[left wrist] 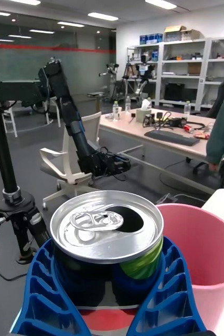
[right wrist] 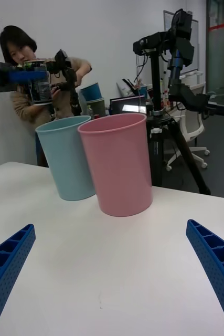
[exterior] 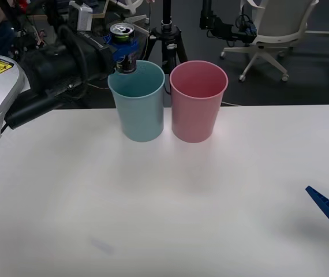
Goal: Grasp the object on the table and drop it into the matching bin: aluminum can to the light blue bin, PET bottle to the pink bin.
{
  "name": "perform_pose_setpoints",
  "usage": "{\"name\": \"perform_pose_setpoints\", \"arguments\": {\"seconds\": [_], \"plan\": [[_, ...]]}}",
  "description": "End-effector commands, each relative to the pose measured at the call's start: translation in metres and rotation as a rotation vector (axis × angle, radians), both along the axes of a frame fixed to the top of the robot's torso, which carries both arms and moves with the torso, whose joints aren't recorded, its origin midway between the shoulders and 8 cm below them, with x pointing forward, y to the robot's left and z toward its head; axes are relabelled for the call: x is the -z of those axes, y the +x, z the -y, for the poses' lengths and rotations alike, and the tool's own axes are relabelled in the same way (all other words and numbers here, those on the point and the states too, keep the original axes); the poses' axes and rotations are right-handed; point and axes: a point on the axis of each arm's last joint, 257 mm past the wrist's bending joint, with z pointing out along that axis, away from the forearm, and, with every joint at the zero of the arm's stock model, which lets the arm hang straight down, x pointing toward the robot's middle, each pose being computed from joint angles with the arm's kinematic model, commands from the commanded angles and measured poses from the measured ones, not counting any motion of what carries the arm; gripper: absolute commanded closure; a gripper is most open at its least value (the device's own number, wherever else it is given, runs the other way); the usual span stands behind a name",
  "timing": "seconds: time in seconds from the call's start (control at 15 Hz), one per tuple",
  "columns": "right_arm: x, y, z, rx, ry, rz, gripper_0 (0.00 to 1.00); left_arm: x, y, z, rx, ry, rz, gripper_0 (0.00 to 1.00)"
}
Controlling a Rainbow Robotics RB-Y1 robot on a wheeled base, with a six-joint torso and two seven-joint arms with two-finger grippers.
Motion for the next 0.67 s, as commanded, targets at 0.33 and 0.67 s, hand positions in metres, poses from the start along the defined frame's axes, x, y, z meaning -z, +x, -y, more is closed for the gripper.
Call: {"name": "perform_pose_setpoints", "arguments": {"seconds": [0.33,0.67], "plan": [[0.0,0.0,0.0,0.0,0.0,0.0,0.0,0.008,0.025,0.017,-0.028,0.033,-0.007,1.0],[0.0,0.0,0.0,0.0,0.0,0.0,0.0,0.009,0.024,0.027,-0.019,0.021,-0.011,1.0]]}}
